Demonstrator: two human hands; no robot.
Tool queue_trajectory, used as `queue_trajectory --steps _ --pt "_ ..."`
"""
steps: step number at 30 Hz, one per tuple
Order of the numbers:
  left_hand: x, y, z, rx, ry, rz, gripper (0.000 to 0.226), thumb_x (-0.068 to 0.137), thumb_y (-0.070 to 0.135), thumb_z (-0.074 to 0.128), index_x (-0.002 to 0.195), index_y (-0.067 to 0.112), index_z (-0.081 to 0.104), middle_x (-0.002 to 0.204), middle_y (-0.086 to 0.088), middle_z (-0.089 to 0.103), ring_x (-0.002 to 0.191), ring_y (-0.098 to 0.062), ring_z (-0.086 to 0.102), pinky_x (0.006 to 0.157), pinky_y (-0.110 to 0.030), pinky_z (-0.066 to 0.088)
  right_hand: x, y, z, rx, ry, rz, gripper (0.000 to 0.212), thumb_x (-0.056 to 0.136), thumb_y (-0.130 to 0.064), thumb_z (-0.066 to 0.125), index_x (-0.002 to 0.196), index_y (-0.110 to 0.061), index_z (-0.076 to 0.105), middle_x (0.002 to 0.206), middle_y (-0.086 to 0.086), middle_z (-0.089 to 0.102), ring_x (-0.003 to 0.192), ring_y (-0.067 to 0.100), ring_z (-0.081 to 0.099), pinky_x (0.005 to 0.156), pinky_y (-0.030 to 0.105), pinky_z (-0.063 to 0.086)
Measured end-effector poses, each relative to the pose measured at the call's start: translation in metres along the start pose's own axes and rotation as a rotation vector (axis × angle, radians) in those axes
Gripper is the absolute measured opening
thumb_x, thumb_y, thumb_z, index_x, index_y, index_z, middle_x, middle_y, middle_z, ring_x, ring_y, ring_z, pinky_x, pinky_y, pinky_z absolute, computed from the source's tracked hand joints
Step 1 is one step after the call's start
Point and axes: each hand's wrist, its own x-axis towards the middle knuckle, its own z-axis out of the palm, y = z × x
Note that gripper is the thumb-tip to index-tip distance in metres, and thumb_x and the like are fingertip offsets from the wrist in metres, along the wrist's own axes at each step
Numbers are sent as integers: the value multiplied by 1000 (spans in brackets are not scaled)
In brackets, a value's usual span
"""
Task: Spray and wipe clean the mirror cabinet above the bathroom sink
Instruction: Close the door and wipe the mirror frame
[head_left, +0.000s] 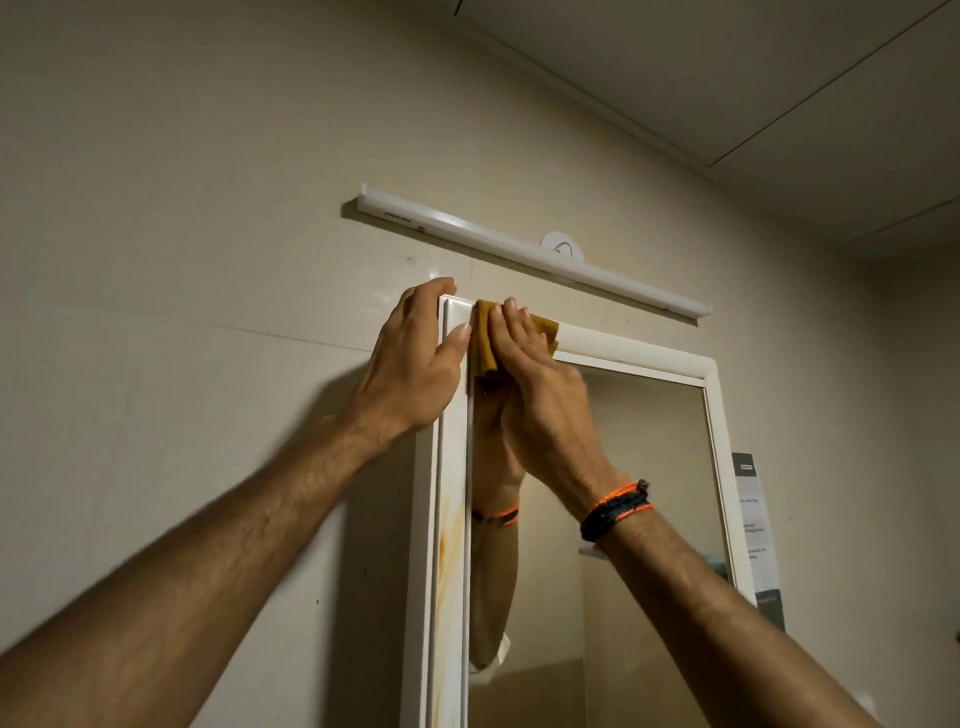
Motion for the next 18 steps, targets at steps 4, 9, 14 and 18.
queue_trajectory --steps 4,9,14,18 --pt "-4 2 -3 -121 19 -83 40 103 22 44 142 12 44 139 -5 51 123 -15 49 103 -26 40 -11 24 -18 1 39 109 63 92 3 48 150 -14 32 159 6 22 148 20 19 123 35 15" --pt "-6 4 -5 -295 -8 -187 43 105 37 33 140 16 48 137 -5 55 125 -19 51 107 -31 42 -12 18 -16 -13 16 247 75 87 4 49 154 -12 20 162 7 12 150 19 7 123 41 11" --pt "-6 4 -4 -526 -4 -268 59 97 60 26 133 24 56 131 -2 61 123 -15 55 111 -40 41 6 -20 2 -28 30 101 65 96 -4 47 153 -13 18 161 8 14 150 20 8 123 41 14" --pt "-8 2 -9 -673 -57 -260 54 97 61 17 116 38 62 130 6 62 123 -4 54 112 -33 39 14 -42 16 -11 29 -19 58 100 -5 46 153 -13 23 160 9 18 150 21 12 122 42 18"
